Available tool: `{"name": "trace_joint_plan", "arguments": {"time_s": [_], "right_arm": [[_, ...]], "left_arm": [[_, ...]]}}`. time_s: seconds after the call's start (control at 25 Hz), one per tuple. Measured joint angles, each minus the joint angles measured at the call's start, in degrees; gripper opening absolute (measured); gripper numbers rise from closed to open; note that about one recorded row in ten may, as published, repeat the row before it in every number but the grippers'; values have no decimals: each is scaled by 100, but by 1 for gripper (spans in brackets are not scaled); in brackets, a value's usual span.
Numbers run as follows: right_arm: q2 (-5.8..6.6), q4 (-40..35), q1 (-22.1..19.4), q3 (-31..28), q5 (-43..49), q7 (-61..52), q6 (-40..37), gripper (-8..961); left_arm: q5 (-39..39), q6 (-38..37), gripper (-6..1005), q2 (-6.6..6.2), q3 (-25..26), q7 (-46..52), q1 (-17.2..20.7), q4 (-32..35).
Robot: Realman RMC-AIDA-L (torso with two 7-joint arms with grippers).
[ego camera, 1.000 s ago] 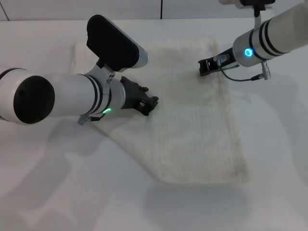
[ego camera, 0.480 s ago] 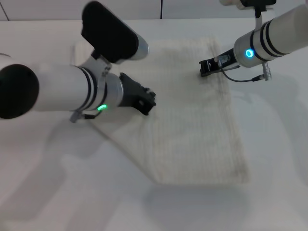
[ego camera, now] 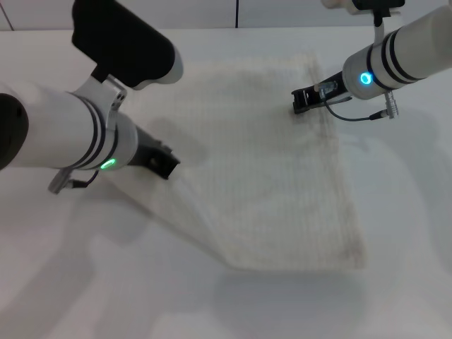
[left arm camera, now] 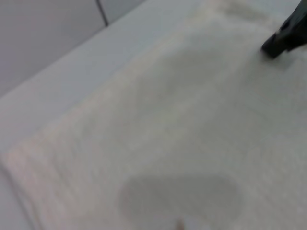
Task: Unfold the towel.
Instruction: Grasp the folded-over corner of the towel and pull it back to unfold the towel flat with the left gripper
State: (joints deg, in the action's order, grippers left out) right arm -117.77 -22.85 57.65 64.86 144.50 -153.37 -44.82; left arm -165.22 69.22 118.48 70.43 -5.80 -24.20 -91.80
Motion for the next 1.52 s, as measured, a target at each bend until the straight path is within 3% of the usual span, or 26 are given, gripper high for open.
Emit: {"name": "trace_joint_plan", "arguments": {"time_s": [0.4, 1.52], "right_arm": [[0, -54, -23, 0, -1, 0, -68, 71], [0, -76, -51, -3, -1, 35, -47, 92]], "left_arm": [[-33, 871, 68, -20, 95, 461, 42, -156], [-44, 1811, 76, -53, 295, 620, 313, -605]]}}
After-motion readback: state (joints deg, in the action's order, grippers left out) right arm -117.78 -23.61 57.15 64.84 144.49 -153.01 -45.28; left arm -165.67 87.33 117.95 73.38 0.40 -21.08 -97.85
